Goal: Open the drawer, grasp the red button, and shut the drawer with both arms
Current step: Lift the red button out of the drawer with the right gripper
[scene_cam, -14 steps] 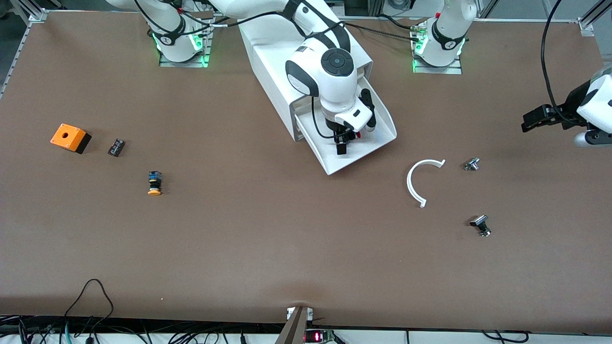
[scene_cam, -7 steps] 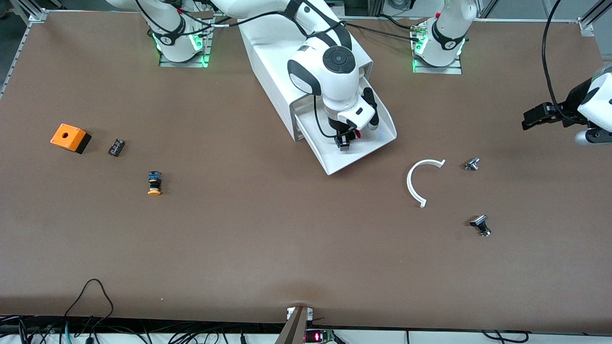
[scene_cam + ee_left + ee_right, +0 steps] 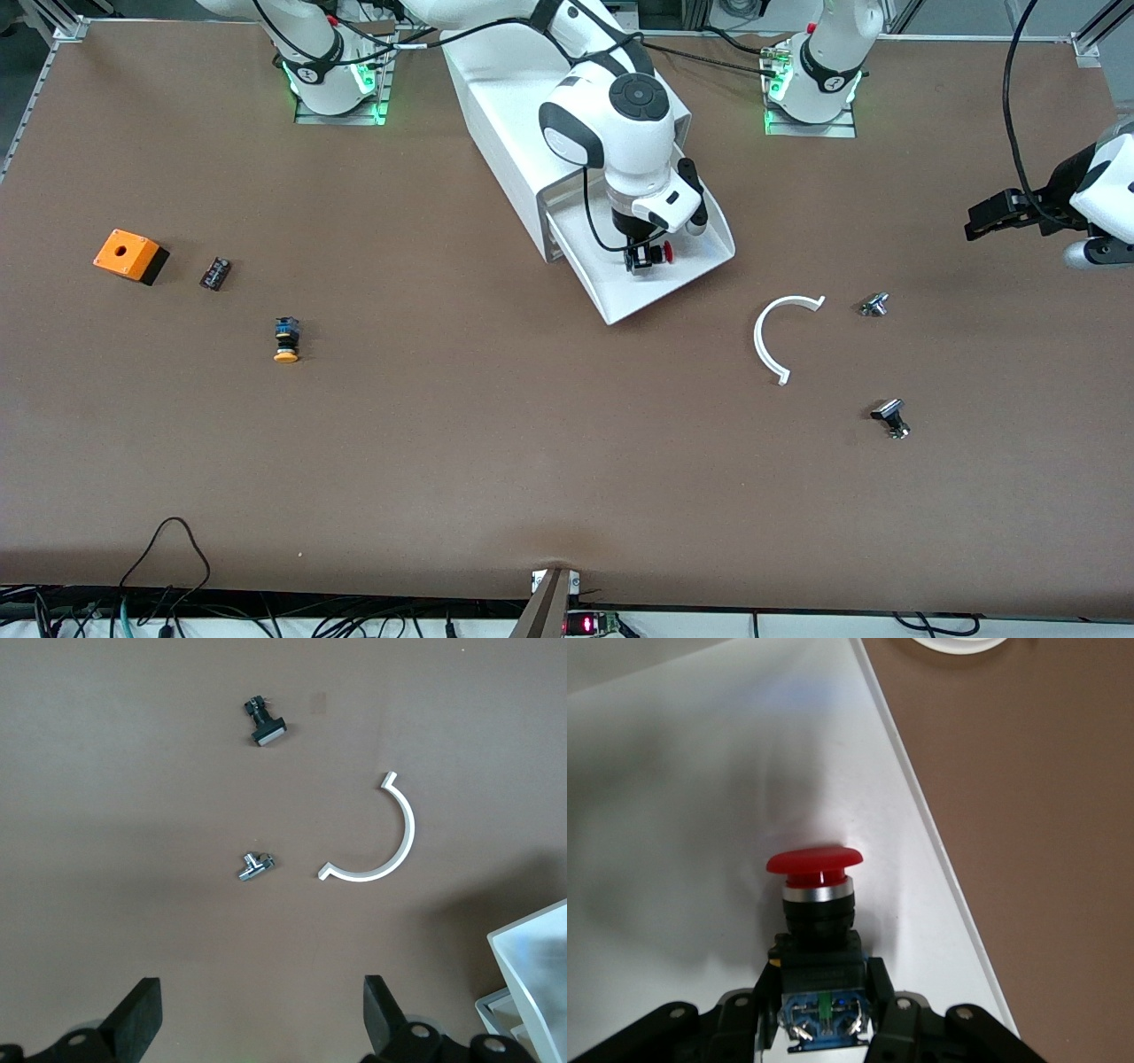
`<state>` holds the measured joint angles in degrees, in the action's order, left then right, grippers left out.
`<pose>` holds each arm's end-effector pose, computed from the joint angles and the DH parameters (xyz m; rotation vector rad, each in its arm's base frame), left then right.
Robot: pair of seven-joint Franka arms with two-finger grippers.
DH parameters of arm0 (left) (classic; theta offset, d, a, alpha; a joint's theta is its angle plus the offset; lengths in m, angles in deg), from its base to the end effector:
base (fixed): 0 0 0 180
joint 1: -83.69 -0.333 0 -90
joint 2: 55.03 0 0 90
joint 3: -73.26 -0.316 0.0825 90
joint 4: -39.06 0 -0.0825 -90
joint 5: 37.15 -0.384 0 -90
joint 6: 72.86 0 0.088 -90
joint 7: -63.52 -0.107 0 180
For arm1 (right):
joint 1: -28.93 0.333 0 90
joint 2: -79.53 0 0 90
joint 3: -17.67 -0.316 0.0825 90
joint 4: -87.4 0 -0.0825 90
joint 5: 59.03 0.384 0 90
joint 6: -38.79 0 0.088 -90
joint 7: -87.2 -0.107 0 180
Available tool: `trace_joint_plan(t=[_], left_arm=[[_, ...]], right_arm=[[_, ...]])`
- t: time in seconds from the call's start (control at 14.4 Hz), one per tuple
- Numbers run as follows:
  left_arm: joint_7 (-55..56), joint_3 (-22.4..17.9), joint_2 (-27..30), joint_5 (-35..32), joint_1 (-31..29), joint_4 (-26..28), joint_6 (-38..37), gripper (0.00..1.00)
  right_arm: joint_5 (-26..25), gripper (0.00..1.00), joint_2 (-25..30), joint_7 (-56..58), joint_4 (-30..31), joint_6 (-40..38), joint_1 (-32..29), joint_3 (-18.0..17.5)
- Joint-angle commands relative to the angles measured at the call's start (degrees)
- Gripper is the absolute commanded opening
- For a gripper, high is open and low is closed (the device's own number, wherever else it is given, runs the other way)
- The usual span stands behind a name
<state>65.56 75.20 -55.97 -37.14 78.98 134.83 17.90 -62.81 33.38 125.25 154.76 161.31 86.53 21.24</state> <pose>0.5545 0.0269 0.5691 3.1332 0.1316 -0.1630 0.4451 0.6330 0.3240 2.0587 2.2530 0.2618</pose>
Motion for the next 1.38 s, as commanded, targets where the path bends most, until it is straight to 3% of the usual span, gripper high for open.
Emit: trace_joint_plan(t=[0.0,0.35,0.62,0.83,0.97,1.32], left_arm=[[0.42,0.25,0.41,1.04,-0.29,-0.84,-1.38,1.00],[0.07,0.69,0.32,0.43,-0.29,-0.84,-1.38,1.00],[-0.19,1.22,-0.29,0.34,0.23,-2.34,-1.29,1.00],[-0.19,1.13,-0.55,0.34,0.41,-2.43,-1.29,1.00],[-0.19,1.13,-0.99,0.34,0.50,-2.34,-1.38,1.00],[-0.10,1.31,-4.15,0.25,0.67,-3.30,-1.64,1.00]], right_arm=[[-1.68,0.25,-0.35,-5.60,-1.88,-0.62,1.10,0.74],[-1.33,0.26,7.46,-10.18,-2.06,-0.71,-0.47,3.29],[0.51,0.26,11.77,-13.43,-1.45,-0.88,-5.73,5.22],[8.41,0.26,13.98,-14.66,3.55,-0.09,-11.19,5.22],[9.57,0.26,14.24,-16.50,4.53,-0.88,-14.52,5.40],[9.75,0.26,17.49,-26.41,13.84,-5.70,-22.17,5.40]])
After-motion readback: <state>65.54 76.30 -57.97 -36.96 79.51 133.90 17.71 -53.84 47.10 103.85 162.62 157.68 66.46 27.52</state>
